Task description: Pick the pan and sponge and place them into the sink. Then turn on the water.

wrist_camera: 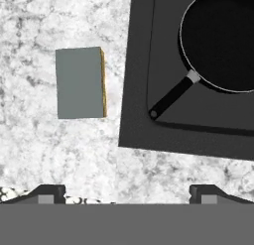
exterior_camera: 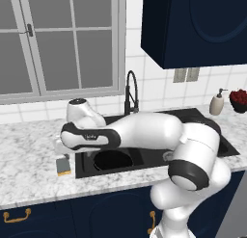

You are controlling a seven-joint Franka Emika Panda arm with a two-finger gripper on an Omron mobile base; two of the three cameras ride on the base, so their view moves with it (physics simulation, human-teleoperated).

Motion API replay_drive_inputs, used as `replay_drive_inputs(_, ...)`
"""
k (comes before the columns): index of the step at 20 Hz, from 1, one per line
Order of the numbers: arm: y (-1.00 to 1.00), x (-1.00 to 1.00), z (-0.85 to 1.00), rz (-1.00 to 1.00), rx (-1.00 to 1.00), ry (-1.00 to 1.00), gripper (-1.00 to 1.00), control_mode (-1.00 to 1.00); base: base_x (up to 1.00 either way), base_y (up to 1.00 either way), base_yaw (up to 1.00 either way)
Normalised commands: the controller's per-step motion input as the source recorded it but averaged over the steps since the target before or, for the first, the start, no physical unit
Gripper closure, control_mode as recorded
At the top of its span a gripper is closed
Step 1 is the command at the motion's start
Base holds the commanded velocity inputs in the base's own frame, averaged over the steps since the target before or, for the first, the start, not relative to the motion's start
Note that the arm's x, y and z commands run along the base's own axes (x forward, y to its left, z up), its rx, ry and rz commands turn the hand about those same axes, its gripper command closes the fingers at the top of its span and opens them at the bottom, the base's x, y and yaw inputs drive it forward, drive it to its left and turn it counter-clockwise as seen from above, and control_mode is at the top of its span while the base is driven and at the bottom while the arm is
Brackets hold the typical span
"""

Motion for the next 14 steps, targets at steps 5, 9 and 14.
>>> replay_drive_inputs(5,0.14,0.0,-0.24,0.08,-0.11,-0.19,-1.0,-1.0,0.0,0.0,0.0)
replay_drive_inputs(9,0.17,0.02,-0.18,0.0,0.0,-0.03,-1.0,-1.0,0.0,0.0,0.0)
replay_drive_inputs(14,0.0,0.01,-0.04,0.0,0.0,0.0,-1.0,-1.0,0.0,0.0,0.0)
